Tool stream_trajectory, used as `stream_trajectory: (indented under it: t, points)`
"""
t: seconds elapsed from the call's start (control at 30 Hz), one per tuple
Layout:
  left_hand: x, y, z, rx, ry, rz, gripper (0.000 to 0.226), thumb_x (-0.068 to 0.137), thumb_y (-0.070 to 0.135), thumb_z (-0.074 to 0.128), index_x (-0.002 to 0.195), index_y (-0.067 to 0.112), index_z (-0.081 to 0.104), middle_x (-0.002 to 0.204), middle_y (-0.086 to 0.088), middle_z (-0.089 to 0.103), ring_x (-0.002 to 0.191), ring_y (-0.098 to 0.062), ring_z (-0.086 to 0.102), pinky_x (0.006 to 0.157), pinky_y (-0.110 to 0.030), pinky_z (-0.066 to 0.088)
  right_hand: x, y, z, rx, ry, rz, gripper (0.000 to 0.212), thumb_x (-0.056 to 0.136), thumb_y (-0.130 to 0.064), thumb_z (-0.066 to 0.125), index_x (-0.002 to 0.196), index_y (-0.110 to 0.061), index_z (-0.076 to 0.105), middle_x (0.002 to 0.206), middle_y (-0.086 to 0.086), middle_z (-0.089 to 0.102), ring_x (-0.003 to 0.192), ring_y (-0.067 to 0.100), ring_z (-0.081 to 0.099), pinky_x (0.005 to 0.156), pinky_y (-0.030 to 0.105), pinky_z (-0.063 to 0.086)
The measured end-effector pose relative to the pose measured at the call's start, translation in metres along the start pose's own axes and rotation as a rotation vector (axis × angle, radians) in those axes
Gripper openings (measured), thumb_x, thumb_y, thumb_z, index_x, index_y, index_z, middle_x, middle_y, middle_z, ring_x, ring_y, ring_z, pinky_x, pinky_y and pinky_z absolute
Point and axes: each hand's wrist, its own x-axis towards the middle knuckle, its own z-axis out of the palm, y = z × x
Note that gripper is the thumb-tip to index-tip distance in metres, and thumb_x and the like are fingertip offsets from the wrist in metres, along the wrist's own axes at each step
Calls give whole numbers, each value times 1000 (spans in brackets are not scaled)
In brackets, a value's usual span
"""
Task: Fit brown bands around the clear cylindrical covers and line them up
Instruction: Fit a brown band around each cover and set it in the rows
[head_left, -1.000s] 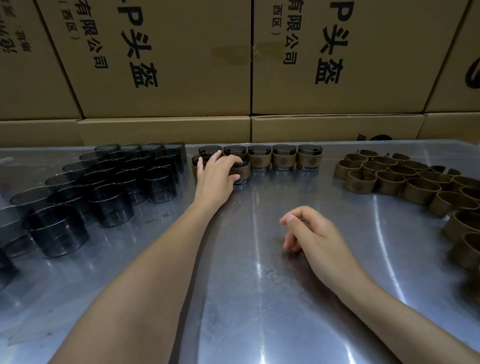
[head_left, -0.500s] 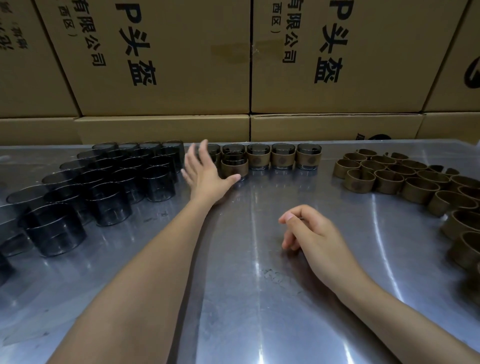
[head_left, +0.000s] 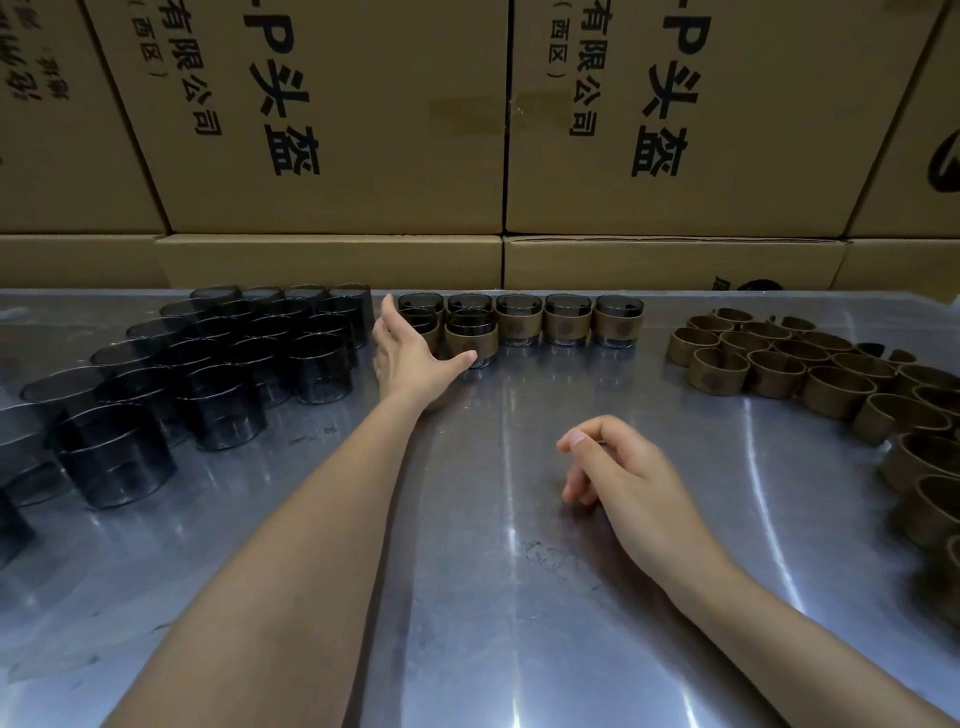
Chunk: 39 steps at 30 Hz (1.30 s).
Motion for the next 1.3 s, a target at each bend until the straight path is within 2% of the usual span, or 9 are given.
stream_trajectory:
  t: [0.13,0.4,0.57,0.63,0.7,0.8,0.9,1.07,1.3]
  points:
    - [-6,1,-4,-26,23,-8,118,75,41,80,152,18,-7,160,-11,5,146,-35,17,117,-53,22,0,0,-1,-8,-4,0,21,98,-21,46,83,-23,60,58,-6,62,55,0,55,57,13,41]
    - [-73,6,-37,52,-110,68,86,89,36,66,150,13,11,155,-10,12,143,-30,19,115,-40,22,-2,-6,-1,-20,14,27,20,98,-20,47,82,-21,59,57,-6,62,55,2,57,66,29,43]
    - [-149,5,-81,253,-163,347,56,89,33,63,138,18,39,137,0,33,129,-19,33,101,-26,28,-5,-9,-2,-66,9,11,20,97,-17,48,81,-21,59,57,-6,62,55,3,58,70,30,46]
    - [-173,2,-104,428,-86,549,44,85,30,65,125,17,52,127,-1,46,116,-22,46,91,-30,37,-6,-11,-2,-80,8,4,21,97,-16,48,80,-21,59,59,-4,62,58,6,60,73,32,47]
    - [-180,-4,-125,615,16,614,43,80,29,69,119,12,59,123,-8,54,107,-31,54,83,-39,45,-7,-12,-3,-96,5,2,21,97,-16,48,80,-21,59,60,-4,62,60,9,60,76,34,48]
    - [-167,-15,-154,834,165,381,56,83,36,66,130,10,50,139,-13,42,120,-35,41,88,-45,39,-6,-12,-3,-103,2,5,21,97,-16,48,80,-21,60,59,-5,62,61,9,61,78,37,49]
    - [-150,-34,-181,873,254,169,63,83,37,67,133,7,43,145,-16,29,129,-37,28,102,-58,29,-5,-12,-3,-105,4,5,21,97,-16,48,81,-21,60,59,-5,62,63,11,62,81,39,51]
    - [-139,-66,-211,837,317,-89,66,87,42,64,132,3,37,143,-16,23,126,-44,27,95,-64,34,-4,-10,-3,-116,7,6,21,97,-16,48,81,-22,61,59,-6,62,67,14,63,82,42,51]
    - [-141,-57,-198,799,349,23,63,90,47,56,130,1,38,132,-20,30,109,-44,37,79,-55,41,-4,-10,-2,-120,2,8,19,96,-16,48,83,-20,62,61,-5,63,66,13,63,78,38,50]
